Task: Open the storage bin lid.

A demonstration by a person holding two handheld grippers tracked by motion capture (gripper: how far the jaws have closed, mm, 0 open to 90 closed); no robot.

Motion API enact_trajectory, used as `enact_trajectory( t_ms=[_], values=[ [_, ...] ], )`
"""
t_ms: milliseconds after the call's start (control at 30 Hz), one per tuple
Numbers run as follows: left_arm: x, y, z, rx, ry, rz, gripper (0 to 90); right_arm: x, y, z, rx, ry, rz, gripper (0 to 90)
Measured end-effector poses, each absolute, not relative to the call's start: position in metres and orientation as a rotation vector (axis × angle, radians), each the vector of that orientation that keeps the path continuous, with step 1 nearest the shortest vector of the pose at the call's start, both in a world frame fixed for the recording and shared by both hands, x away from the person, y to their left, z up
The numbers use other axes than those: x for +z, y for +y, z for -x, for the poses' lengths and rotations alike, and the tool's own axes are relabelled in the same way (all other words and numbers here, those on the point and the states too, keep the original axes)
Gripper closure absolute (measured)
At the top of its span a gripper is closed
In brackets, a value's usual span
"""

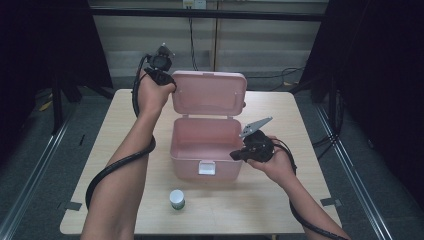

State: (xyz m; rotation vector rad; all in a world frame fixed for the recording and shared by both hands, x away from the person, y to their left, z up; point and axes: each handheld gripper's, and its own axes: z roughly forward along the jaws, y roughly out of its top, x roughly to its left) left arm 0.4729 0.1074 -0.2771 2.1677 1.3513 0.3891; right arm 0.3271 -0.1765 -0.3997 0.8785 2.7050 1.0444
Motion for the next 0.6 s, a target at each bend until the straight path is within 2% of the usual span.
enact_trajectory(
  t_ms=[600],
  values=[
    [-0.281,0.105,-0.491,0.364,1.365,-2.160,86.0,-0.400,-0.177,-0.328,1.052,2.704,-0.886,90.0]
  ],
)
